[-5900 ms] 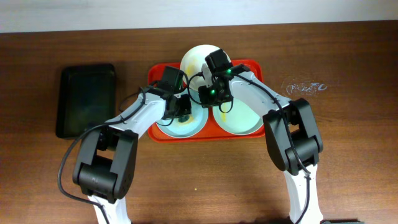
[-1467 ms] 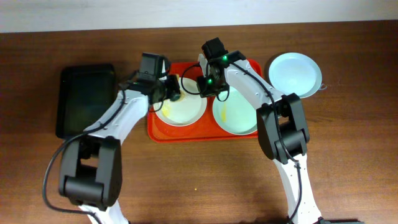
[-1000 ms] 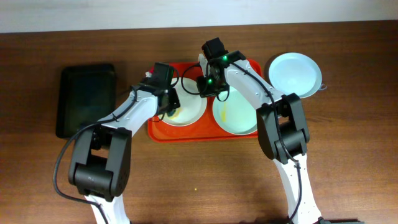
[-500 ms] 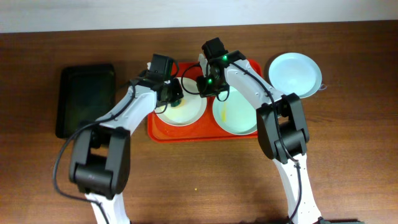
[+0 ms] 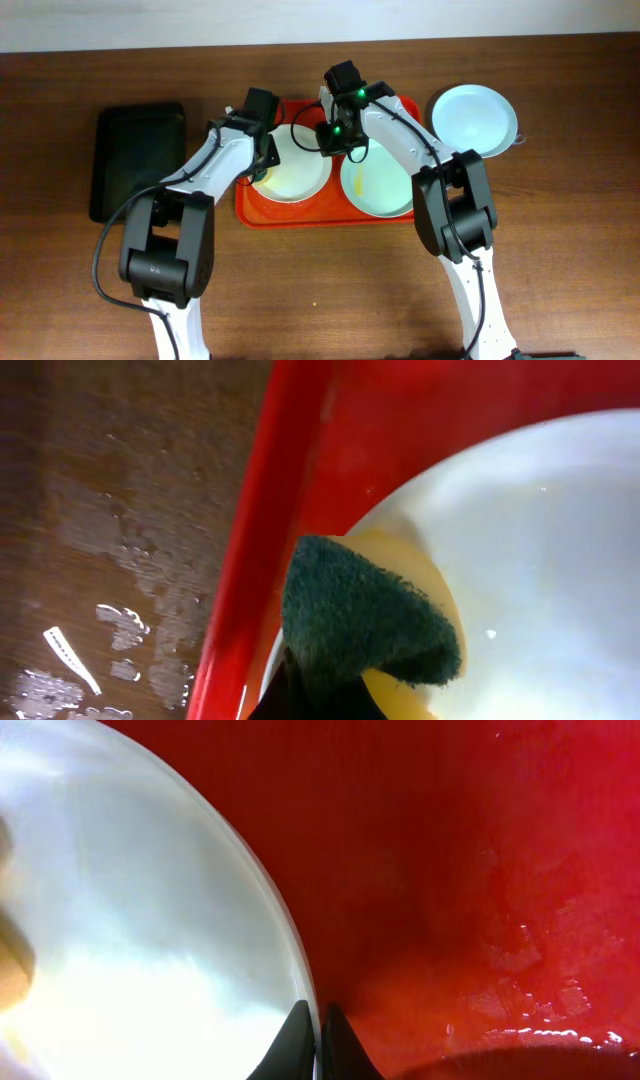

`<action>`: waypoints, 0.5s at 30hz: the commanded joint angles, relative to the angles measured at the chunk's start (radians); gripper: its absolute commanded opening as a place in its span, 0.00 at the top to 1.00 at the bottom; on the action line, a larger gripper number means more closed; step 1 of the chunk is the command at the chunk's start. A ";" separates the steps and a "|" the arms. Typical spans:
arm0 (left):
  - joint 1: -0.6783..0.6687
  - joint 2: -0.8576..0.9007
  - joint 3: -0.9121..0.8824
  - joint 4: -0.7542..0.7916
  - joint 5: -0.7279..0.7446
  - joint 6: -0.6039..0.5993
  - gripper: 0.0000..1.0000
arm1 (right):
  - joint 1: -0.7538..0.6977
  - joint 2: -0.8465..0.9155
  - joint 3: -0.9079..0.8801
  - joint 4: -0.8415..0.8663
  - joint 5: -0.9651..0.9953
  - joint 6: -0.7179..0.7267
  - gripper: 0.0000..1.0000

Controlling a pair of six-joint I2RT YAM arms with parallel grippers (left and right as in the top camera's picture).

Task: Clean dirty plates on tray and stack at the side
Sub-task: 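Scrub the cream plate with the sponge in the left gripper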

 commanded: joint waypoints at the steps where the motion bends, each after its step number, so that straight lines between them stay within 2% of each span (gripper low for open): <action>1: 0.026 0.003 0.072 -0.001 0.097 0.017 1.00 | -0.003 0.069 -0.020 -0.017 0.062 0.001 0.96; 3: 0.026 0.003 0.076 0.026 0.297 0.016 1.00 | -0.003 0.069 -0.020 -0.016 0.062 0.001 0.96; 4: 0.026 0.005 0.072 0.039 0.333 0.014 1.00 | -0.003 0.069 -0.020 -0.015 0.062 0.002 0.96; 10: 0.005 0.095 0.064 0.086 0.337 -0.015 1.00 | -0.003 0.069 -0.020 -0.012 0.051 0.005 0.96; 12: 0.005 0.121 0.064 0.075 0.288 -0.014 1.00 | -0.003 0.069 -0.020 -0.013 0.051 0.006 0.96; 15: 0.005 0.126 0.065 -0.003 0.059 -0.006 1.00 | -0.003 0.069 -0.020 -0.014 0.051 0.009 0.96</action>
